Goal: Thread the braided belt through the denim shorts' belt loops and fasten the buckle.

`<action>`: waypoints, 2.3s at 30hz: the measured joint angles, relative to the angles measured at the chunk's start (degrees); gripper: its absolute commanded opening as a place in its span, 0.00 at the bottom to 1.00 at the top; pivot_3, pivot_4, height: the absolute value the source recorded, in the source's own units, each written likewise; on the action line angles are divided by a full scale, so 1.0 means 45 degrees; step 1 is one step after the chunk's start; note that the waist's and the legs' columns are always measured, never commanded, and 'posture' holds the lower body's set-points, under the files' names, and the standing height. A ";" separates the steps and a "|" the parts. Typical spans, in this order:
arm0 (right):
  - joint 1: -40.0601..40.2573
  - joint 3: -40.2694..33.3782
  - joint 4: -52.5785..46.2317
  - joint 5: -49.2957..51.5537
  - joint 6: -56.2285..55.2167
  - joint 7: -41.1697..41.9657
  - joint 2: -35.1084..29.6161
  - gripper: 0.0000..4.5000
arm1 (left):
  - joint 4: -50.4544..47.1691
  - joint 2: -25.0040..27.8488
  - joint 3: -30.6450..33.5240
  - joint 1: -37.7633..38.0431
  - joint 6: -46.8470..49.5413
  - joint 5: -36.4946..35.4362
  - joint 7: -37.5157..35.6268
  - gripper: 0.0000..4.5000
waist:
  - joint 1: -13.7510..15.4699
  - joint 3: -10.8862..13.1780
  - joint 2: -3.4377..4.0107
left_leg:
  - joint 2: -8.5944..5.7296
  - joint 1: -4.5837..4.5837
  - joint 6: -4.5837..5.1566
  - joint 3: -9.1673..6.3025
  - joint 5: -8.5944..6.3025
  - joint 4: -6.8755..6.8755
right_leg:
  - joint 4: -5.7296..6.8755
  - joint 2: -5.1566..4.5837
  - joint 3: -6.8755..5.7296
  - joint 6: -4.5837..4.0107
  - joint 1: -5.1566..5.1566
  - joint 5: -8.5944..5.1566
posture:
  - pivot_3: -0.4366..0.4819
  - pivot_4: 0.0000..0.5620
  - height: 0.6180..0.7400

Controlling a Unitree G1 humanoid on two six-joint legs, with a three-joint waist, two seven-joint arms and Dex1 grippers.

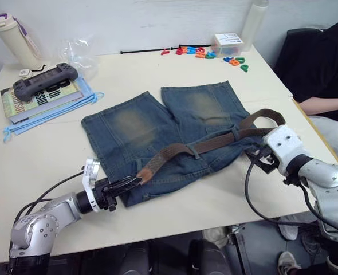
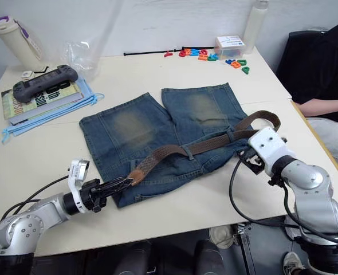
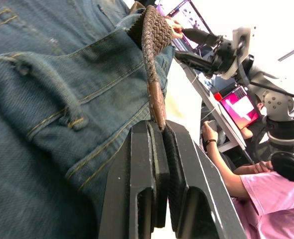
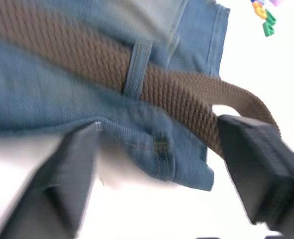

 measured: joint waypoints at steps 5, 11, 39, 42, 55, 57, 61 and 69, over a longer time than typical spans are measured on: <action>-0.0263 0.0060 -0.0026 0.0333 0.0442 -0.0485 0.0371 0.98 | -0.0090 -0.0070 -0.0027 -0.0089 -0.0017 0.0000 0.0165 0.00 | 0.0002 0.0000 0.0000 | -0.0003 -0.0003 0.0003 0.0002 -0.0001 -0.0002 | -0.0011 -0.0001 0.0000 0.0000 0.0001 0.0000 | 0.48 0.27 0.67; -0.0260 0.0782 0.0036 0.0480 0.0374 -0.0630 0.0469 0.98 | -0.0282 -0.0249 -0.0251 -0.0337 -0.0017 -0.0017 0.0440 0.00 | -0.0396 0.0063 0.0117 | -0.0694 -0.0018 0.0098 -0.1124 0.0457 -0.0411 | -0.0168 -0.0565 -0.1078 0.0186 0.0654 -0.0075 | 0.48 0.27 0.63; 0.0571 0.0992 -0.0636 0.2838 0.1125 -0.0482 0.0681 0.98 | -0.0682 -0.0482 -0.1173 -0.1005 -0.0069 0.0102 0.0656 0.00 | -0.0001 0.0104 0.0126 | -0.1348 -0.0079 0.0146 -0.1941 0.0887 -0.0739 | -0.0288 -0.0786 -0.0640 0.0661 0.1044 -0.0394 | 0.48 0.27 0.59; 0.0639 0.0485 -0.1230 0.3956 0.1982 -0.0431 0.0911 0.98 | -0.0681 -0.0498 -0.1261 -0.1061 -0.0087 0.0138 0.0657 0.00 | 0.0021 0.0107 0.0131 | -0.1329 -0.0062 0.0132 -0.1912 0.0877 -0.0739 | -0.0289 -0.0768 -0.0605 0.0657 0.1042 -0.0393 | 0.48 0.27 0.59; 0.0512 -0.0303 -0.1952 0.5821 0.3197 -0.0900 0.0771 0.98 | -0.0674 -0.0775 -0.1465 -0.1388 -0.0182 0.0294 0.0719 0.00 | 0.0138 0.0110 0.0128 | -0.1290 -0.0041 0.0124 -0.1752 0.0839 -0.0734 | -0.0307 -0.0732 -0.0535 0.0650 0.1034 -0.0389 | 0.48 0.27 0.59; 0.0466 -0.0621 -0.1993 0.6542 0.3788 -0.1204 0.1366 0.98 | -0.0674 -0.0819 -0.1525 -0.1467 -0.0182 0.0298 0.0722 0.00 | 0.0141 0.0111 0.0127 | -0.1267 -0.0041 0.0113 -0.1750 0.0833 -0.0732 | -0.0316 -0.0710 -0.0533 0.0643 0.1034 -0.0385 | 0.48 0.27 0.59; 0.0319 -0.1527 -0.2435 0.8987 0.5859 -0.2015 0.2855 0.98 | -0.0676 -0.0849 -0.1649 -0.1494 -0.0182 0.0298 0.0720 0.00 | 0.0123 0.0111 0.0128 | -0.1205 -0.0037 0.0093 -0.1750 0.0822 -0.0731 | -0.0341 -0.0647 -0.0515 0.0612 0.1032 -0.0367 | 0.48 0.27 0.59; 0.0300 -0.2559 -0.1789 1.5777 0.8442 -0.6043 0.5586 0.98 | -0.0685 -0.0850 -0.1698 -0.1662 -0.0177 0.0286 0.0723 0.00 | 0.0098 0.0116 0.0137 | -0.1150 -0.0015 0.0089 -0.1715 0.0806 -0.0732 | -0.0311 -0.0596 -0.0383 0.0582 0.0968 -0.0350 | 0.48 0.27 0.59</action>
